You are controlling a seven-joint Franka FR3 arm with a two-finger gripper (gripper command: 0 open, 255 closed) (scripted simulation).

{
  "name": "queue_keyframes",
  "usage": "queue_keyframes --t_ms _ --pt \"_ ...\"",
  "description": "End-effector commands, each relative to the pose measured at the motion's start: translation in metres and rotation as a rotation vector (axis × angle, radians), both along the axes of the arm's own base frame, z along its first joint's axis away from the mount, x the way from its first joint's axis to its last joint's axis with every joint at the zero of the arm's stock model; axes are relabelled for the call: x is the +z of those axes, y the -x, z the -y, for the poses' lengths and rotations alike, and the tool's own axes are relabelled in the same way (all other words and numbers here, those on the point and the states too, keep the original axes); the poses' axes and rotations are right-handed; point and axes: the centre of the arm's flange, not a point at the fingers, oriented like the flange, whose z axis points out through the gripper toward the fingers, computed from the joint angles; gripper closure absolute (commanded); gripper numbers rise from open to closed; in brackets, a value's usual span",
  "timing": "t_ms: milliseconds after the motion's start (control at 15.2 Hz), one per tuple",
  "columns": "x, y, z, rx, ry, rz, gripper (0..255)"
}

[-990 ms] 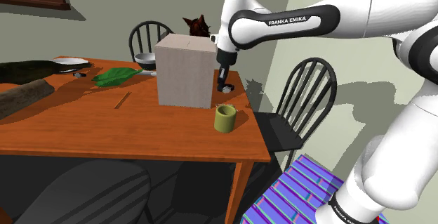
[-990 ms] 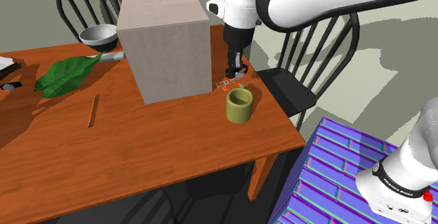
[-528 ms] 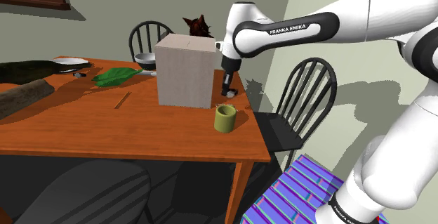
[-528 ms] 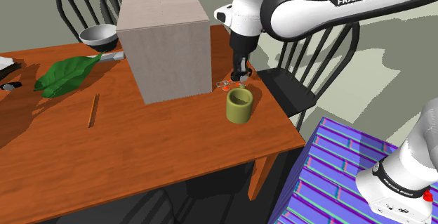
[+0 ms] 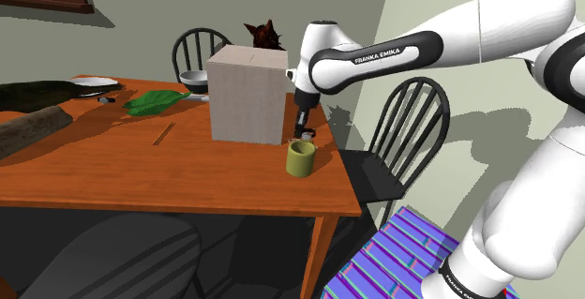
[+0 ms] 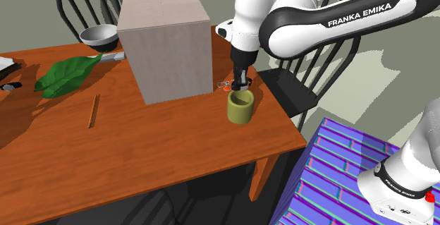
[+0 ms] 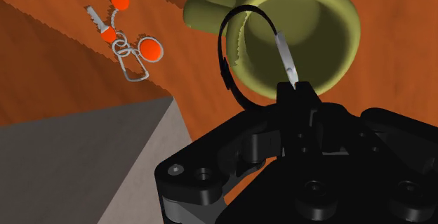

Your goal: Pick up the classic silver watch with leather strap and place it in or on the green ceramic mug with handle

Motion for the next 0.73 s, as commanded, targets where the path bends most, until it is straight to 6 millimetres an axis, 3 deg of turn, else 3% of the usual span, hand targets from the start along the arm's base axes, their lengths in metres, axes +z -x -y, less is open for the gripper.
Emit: queue_keyframes --t_ms 0,132,594,660 --pt "-0.0113 -0.0003 0.0002 0.0 0.0 0.001 255" --pt "-0.02 -0.0003 0.0002 0.0 0.0 0.001 255" --pt "-0.02 -0.0003 0.0002 0.0 0.0 0.001 255" --pt "-0.02 -0.0003 0.0002 0.0 0.0 0.001 0"
